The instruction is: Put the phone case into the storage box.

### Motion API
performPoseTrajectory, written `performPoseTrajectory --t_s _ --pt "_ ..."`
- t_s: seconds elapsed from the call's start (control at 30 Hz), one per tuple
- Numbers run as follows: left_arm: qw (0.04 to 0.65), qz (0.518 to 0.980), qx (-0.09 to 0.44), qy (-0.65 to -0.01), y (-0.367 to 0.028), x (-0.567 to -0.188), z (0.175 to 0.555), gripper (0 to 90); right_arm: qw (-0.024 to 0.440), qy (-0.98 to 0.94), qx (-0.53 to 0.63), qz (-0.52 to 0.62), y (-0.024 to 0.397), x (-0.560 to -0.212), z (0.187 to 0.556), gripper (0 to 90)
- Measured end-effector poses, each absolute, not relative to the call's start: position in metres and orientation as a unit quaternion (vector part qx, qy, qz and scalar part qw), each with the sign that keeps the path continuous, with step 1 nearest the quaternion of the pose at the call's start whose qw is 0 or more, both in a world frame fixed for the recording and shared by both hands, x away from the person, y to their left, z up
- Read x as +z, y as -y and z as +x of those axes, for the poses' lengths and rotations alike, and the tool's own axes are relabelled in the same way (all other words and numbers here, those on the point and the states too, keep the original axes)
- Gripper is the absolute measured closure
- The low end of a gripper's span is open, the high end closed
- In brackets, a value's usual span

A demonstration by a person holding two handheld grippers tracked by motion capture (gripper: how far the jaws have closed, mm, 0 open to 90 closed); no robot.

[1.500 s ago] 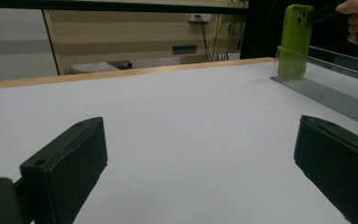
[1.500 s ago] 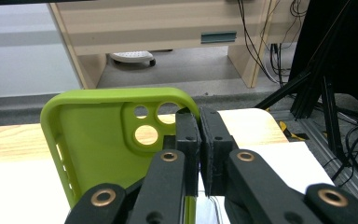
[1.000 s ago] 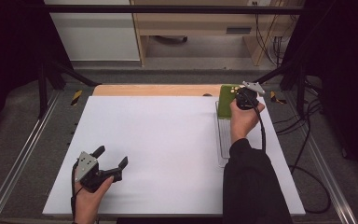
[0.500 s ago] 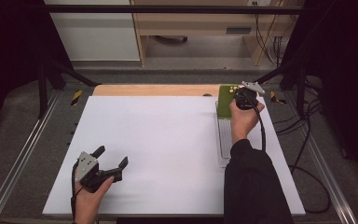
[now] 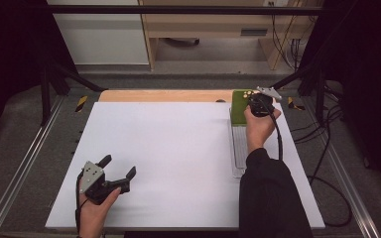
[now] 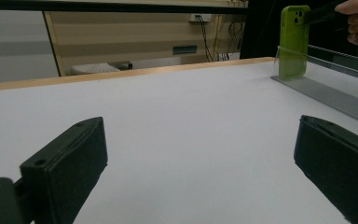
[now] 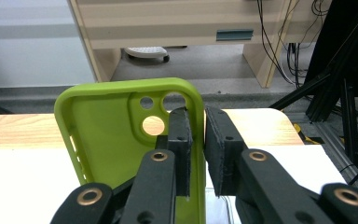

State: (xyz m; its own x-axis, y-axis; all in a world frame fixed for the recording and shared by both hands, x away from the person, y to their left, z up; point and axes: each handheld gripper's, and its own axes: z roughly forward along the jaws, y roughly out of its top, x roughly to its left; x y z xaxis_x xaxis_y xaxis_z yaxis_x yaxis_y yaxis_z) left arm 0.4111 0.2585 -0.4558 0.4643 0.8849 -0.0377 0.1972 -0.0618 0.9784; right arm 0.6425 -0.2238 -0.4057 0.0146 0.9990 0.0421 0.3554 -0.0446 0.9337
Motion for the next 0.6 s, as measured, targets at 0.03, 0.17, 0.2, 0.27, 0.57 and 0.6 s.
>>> performPoseTrajectory --t_s 0.03,0.17,0.2,0.27,0.57,0.6 --pt "0.547 0.657 0.314 -0.412 -0.2586 -0.4558 0.4111 2.0 0.391 -0.57 0.411 0.595 0.2238 -0.4058 0.6426 80.4" --pt "0.548 0.657 0.314 -0.412 -0.2587 -0.4557 0.4111 2.0 0.39 -0.571 0.411 0.594 0.2237 -0.4065 0.6429 79.1" --pt "0.547 0.657 0.314 -0.412 -0.2587 -0.4557 0.4111 2.0 0.39 -0.571 0.411 0.594 0.2237 -0.4066 0.643 78.8" --pt "0.548 0.657 0.314 -0.411 -0.2586 -0.4558 0.4111 2.0 0.39 -0.572 0.41 0.594 0.2239 -0.4067 0.6431 78.1" --pt "0.547 0.658 0.314 -0.411 -0.2586 -0.4558 0.4111 2.0 0.386 -0.574 0.413 0.592 0.2241 -0.4072 0.6433 74.3" --pt "0.547 0.658 0.314 -0.411 -0.2586 -0.4558 0.4112 2.0 0.386 -0.574 0.413 0.592 0.2239 -0.4072 0.6434 73.8"
